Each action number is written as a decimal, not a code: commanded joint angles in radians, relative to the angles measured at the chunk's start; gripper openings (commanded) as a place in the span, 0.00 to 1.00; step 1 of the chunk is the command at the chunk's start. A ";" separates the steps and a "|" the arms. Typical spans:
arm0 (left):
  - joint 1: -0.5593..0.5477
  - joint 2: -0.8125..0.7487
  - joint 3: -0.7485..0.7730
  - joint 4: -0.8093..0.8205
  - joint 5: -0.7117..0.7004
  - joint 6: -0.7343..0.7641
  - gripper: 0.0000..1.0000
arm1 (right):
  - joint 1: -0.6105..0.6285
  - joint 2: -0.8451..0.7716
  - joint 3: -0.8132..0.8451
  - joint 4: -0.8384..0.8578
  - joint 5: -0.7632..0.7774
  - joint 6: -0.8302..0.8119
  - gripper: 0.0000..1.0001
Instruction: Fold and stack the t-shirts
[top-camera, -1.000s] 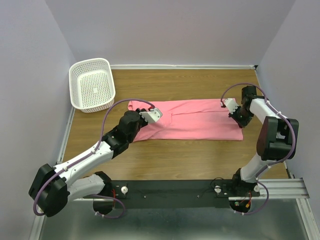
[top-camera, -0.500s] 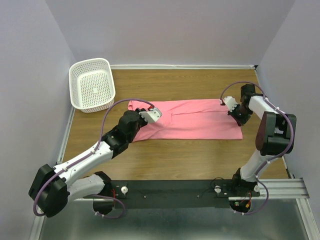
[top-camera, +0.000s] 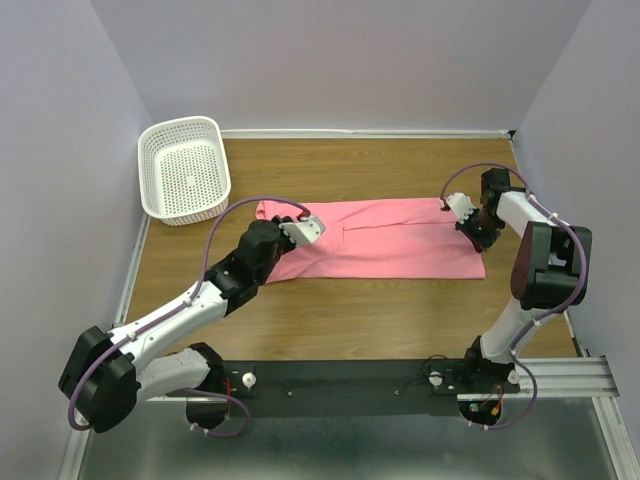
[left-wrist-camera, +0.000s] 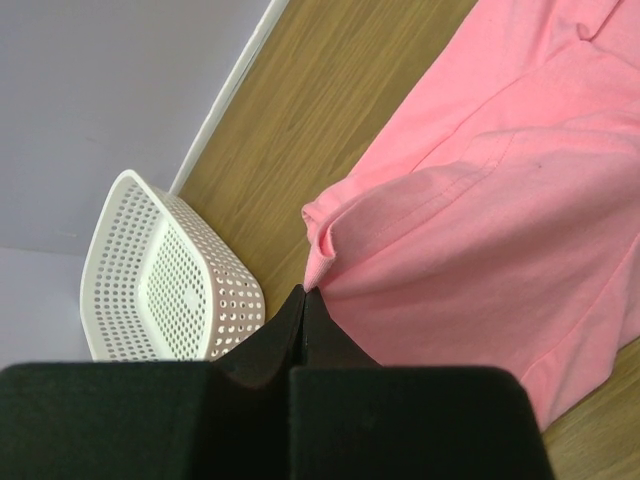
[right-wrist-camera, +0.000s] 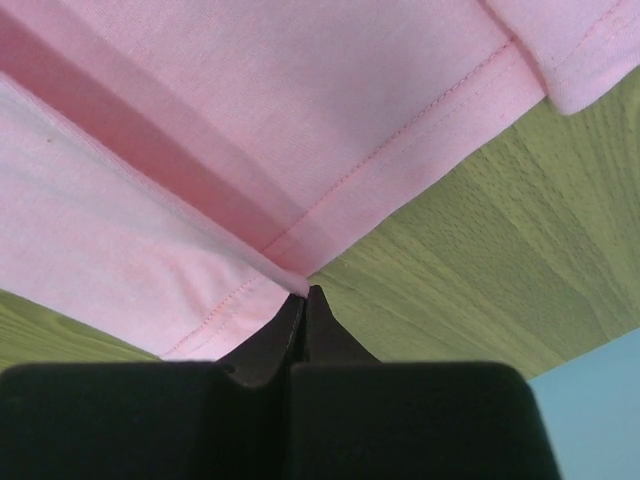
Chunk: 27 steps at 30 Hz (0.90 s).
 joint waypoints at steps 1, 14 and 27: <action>0.009 0.021 0.040 0.024 0.028 0.016 0.00 | -0.011 0.023 0.034 0.013 -0.023 0.017 0.04; 0.012 0.214 0.156 0.025 0.081 0.171 0.00 | -0.011 -0.123 0.047 0.013 -0.185 0.121 0.47; 0.029 0.348 0.205 0.111 0.173 0.314 0.00 | -0.011 -0.195 -0.038 0.018 -0.258 0.123 0.49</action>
